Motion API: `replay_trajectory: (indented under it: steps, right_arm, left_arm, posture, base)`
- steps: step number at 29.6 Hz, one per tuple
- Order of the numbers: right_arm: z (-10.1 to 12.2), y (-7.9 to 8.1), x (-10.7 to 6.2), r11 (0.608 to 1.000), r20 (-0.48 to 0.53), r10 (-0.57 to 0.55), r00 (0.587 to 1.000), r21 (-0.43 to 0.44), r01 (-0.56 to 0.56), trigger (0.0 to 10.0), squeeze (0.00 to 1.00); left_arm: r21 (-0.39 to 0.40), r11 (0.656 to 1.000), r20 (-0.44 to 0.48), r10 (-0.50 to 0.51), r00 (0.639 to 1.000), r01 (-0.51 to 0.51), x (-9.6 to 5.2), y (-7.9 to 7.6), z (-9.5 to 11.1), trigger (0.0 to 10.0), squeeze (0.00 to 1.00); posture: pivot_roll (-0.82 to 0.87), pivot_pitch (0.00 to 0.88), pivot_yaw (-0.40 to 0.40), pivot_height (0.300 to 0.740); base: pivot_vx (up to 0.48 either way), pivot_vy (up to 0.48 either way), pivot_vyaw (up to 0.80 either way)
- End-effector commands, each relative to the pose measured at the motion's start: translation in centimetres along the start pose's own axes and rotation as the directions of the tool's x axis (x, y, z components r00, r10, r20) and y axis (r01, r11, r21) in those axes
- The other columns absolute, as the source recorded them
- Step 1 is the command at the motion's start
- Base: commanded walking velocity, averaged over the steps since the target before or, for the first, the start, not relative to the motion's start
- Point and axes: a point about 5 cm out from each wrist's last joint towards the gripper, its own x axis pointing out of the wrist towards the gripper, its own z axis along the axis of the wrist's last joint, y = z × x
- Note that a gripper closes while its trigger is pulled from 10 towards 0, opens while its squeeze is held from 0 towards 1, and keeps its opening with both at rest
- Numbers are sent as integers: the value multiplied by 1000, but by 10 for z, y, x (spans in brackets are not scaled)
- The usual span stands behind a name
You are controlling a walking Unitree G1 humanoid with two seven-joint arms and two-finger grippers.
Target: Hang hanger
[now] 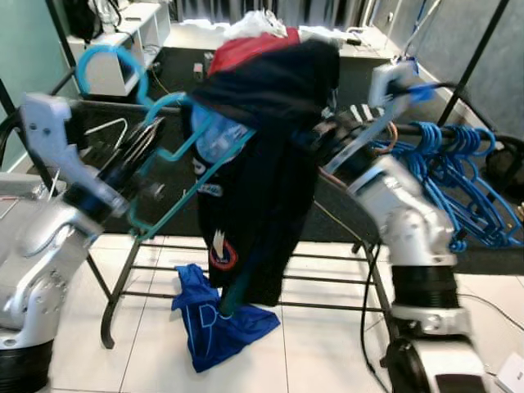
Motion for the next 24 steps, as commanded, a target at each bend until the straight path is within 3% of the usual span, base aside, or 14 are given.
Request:
replay_trajectory:
  steps: [1, 3, 5, 12, 14, 15, 16, 17, 18, 19, 20, 21, 23, 24]
  right_arm:
    - [16, 0, 2, 1000, 66, 9, 998, -17, -7, 0, 0]
    - [18, -2, 1, 1000, 75, -5, 997, -15, 6, 0, 0]
    - [20, -5, 1, 1000, 88, -23, 996, -2, 23, 0, 0]
    - [12, -7, -1, 999, 37, -41, 998, -3, 41, 0, 0]
    - [-18, -12, -5, 991, -162, -89, 983, -112, 71, 0, 0]
    - [-18, -12, -5, 991, -162, -89, 983, -112, 71, 0, 0]
    - [-36, -16, -10, 981, -270, -130, 954, -177, 84, 0, 0]
    - [-36, -16, -10, 981, -270, -130, 954, -177, 84, 0, 0]
    - [-55, -23, -19, 959, -370, -200, 908, -265, 103, 0, 0]
    - [-72, -33, -29, 938, -428, -281, 859, -311, 152, 0, 0]
    - [-72, -33, -29, 938, -428, -281, 859, -311, 152, 0, 0]
    - [-82, -39, -37, 923, -457, -332, 825, -338, 185, 0, 0]
    - [-82, -39, -37, 923, -457, -332, 825, -338, 185, 0, 0]
    - [-95, -43, -47, 913, -486, -366, 794, -350, 207, 0, 0]
  left_arm:
    - [57, 998, -93, -31, 995, 36, -10, 4, -7, 0, 0]
    - [89, 994, -128, -56, 990, 68, -15, 5, -7, 0, 0]
    - [142, 974, -236, -139, 962, 176, -30, 4, -9, 0, 0]
    - [133, 947, -273, -249, 929, 292, -40, -2, -3, 0, 0]
    - [79, 941, -183, -310, 933, 329, -42, -5, 12, 0, 0]
    - [79, 941, -183, -310, 933, 329, -42, -5, 12, 0, 0]
    - [85, 946, -164, -297, 940, 314, -43, -1, 17, 1255, 0]
    - [85, 946, -164, -297, 940, 314, -43, -1, 17, 1255, 0]
    - [110, 949, -219, -267, 939, 295, -46, 6, 13, 0, 0]
    - [127, 959, -326, -201, 924, 254, -51, 16, 0, 0, 0]
    - [127, 959, -326, -201, 924, 254, -51, 16, 0, 0, 0]
    - [140, 963, -403, -159, 901, 232, -57, 22, -9, 0, 0]
    - [140, 963, -403, -159, 901, 232, -57, 22, -9, 0, 0]
    - [151, 978, -513, -45, 857, 142, -68, 35, -26, 0, 0]
  posture:
    - [-24, 45, -64, 740]
    - [-24, 45, -64, 740]
    - [-14, 50, -63, 740]
    - [-14, 50, -63, 740]
    - [-13, 52, -62, 740]
    - [-13, 52, -62, 740]
    - [-16, 53, -61, 740]
    - [-16, 53, -61, 740]
    - [-11, 53, -63, 740]
    - [-11, 54, -60, 740]
    - [-11, 54, -60, 740]
    - [-11, 54, -60, 740]
    - [-11, 54, -60, 740]
    - [-3, 57, -62, 740]
  base:
    - [0, 0, 0]
    - [0, 0, 0]
    - [0, 0, 0]
    - [0, 0, 0]
    - [0, 0, 0]
    - [0, 0, 0]
    - [0, 0, 0]
    - [0, 0, 0]
    - [0, 0, 0]
    - [0, 0, 0]
    - [0, 0, 0]
    - [0, 0, 0]
    - [0, 0, 0]
    - [0, 0, 0]
